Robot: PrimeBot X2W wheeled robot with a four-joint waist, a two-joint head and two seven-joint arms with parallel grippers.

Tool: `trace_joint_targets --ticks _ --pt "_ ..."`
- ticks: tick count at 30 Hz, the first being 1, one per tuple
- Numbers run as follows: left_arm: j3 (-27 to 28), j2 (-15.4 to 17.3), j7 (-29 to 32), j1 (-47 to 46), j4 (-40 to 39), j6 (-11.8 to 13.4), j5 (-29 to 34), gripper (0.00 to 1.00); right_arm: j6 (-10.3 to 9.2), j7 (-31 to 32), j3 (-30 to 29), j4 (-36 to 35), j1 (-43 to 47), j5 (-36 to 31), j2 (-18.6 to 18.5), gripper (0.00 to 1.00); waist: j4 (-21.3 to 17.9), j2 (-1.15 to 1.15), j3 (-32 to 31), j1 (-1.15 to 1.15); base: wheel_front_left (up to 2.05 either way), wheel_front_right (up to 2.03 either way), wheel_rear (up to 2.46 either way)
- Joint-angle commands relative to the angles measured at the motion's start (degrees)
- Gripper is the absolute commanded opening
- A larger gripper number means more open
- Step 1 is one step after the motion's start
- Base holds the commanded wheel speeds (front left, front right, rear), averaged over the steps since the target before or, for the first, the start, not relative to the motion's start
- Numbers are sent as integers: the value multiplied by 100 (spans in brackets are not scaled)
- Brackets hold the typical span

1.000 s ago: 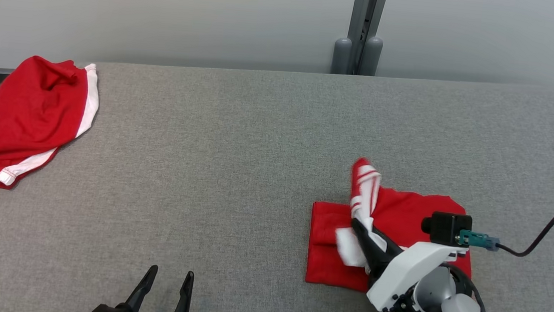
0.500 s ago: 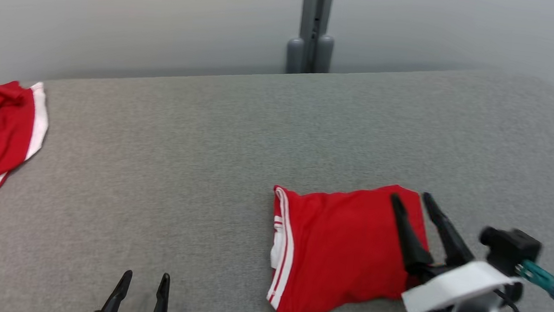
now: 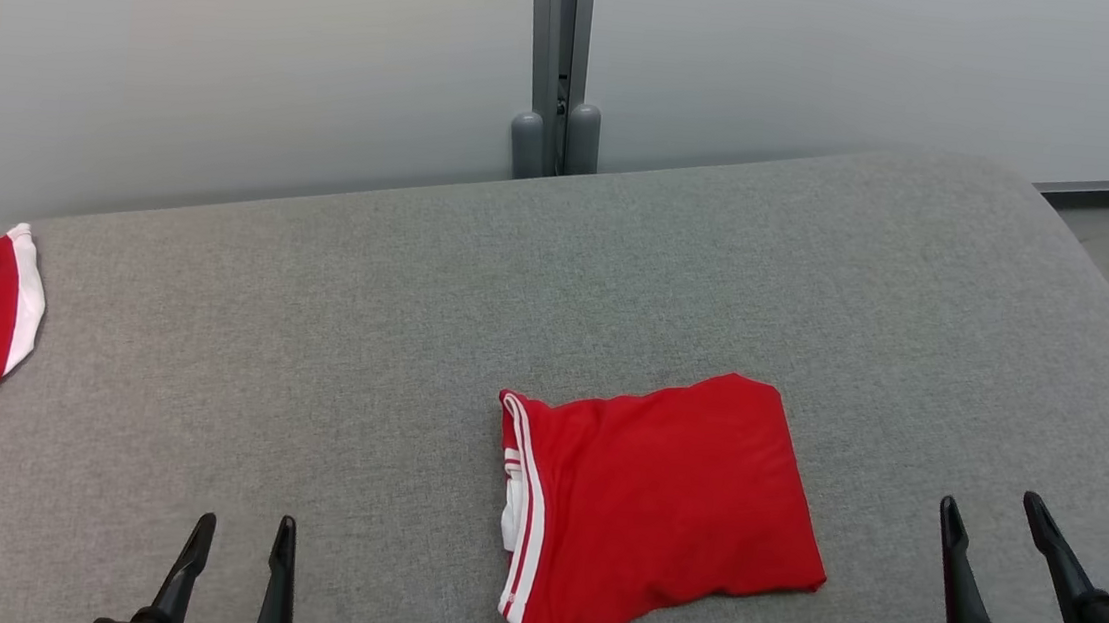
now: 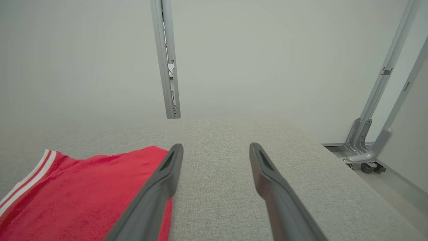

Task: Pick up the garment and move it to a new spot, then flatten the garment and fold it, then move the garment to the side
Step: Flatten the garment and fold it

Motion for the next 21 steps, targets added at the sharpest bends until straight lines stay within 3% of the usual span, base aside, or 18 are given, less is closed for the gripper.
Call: trace_joint_targets --ticks 1,7,21 --pt "72 21 -8 99 -22 38 26 100 2 -54 -68 30 97 -298 -80 100 43 0 -82 0 0 0 0" --pt "324 21 -8 203 -5 89 79 100 2 -55 -423 -110 461 -626 106 100 210 0 -305 0 0 0 0" --pt "580 22 -8 421 -69 193 24 100 2 -57 13 139 553 -602 220 100 723 0 -494 0 0 0 0"
